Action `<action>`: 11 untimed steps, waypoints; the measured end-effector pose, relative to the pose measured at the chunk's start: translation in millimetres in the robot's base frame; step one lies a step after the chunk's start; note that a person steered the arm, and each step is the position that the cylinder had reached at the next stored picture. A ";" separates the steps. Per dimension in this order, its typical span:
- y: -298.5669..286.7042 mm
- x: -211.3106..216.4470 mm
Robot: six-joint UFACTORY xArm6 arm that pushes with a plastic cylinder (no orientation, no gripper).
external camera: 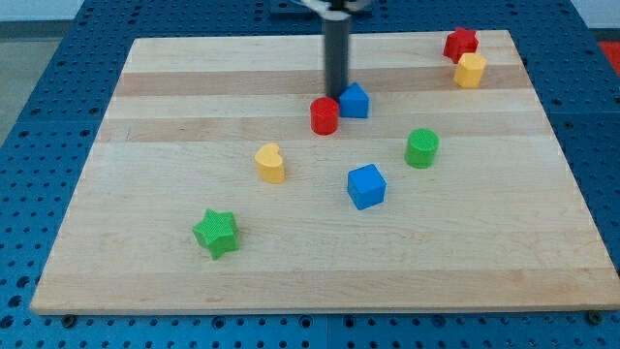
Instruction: Move the blue triangle to the yellow hexagon
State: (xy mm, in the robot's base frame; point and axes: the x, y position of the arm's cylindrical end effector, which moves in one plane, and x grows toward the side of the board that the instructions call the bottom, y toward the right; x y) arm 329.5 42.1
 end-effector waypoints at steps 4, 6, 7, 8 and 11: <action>0.2 16.3; 5.3 40.9; 46.1 40.3; 99.1 38.5; 136.9 34.2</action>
